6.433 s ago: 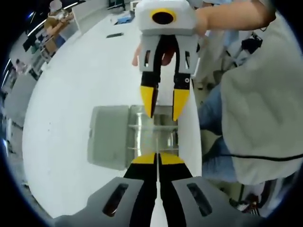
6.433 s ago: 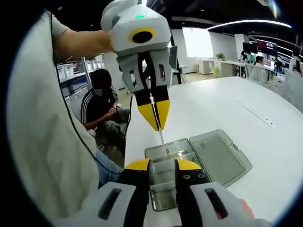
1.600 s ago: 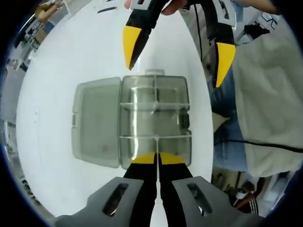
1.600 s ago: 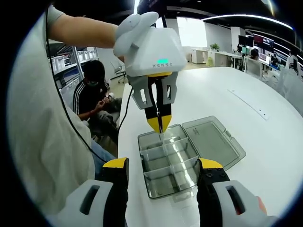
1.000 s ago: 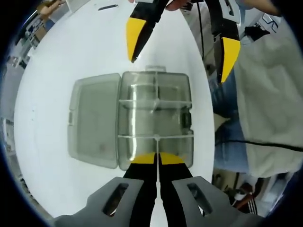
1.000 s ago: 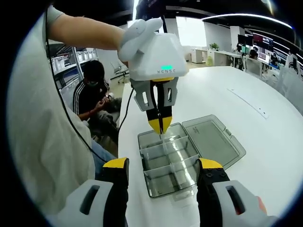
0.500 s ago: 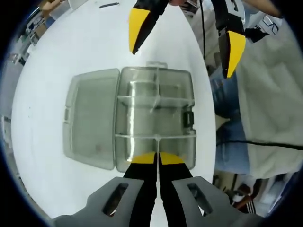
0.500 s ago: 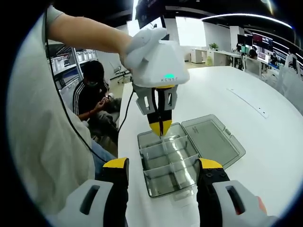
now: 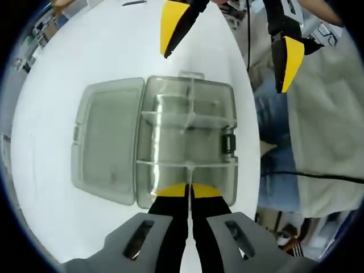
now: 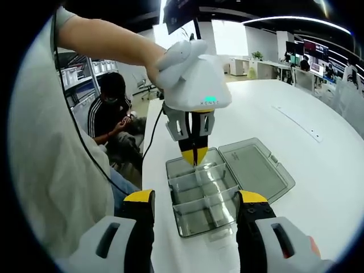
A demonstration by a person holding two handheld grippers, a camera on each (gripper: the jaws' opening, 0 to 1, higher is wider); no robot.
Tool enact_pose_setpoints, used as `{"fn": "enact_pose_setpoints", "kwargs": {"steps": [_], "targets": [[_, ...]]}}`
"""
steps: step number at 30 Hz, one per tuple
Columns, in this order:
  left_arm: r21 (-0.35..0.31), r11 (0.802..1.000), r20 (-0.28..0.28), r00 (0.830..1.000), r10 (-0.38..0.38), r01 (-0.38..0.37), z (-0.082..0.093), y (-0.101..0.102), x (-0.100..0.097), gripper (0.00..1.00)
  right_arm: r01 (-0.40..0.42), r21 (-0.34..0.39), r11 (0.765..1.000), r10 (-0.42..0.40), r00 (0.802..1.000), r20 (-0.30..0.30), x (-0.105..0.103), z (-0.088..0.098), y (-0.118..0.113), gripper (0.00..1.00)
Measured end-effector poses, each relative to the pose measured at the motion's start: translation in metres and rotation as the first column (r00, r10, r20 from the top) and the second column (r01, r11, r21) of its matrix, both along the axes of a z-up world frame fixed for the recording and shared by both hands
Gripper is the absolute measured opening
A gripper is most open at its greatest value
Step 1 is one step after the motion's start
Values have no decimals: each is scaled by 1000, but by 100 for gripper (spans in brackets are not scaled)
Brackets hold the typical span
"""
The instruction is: Insert the divider into the dual guide fixture by aligning both edges with the guide slots and pushing it downward to the bottom, including one-sided entry, uneven engagement, binding, and posture correction.
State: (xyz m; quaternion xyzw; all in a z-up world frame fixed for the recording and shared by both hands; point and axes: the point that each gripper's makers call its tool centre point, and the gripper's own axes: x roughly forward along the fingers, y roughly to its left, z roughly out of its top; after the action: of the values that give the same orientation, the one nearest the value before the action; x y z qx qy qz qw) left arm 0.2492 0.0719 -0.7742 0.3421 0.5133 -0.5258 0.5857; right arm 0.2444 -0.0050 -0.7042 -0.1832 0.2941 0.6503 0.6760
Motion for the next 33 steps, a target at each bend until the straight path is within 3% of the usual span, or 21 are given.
{"fn": "enact_pose_setpoints", "kwargs": {"steps": [33], "targets": [[29,999,28,1000,14,-15,-8,-1,-1,0,0,0,1000,0,1000,7,-2,2,-2,55]]}}
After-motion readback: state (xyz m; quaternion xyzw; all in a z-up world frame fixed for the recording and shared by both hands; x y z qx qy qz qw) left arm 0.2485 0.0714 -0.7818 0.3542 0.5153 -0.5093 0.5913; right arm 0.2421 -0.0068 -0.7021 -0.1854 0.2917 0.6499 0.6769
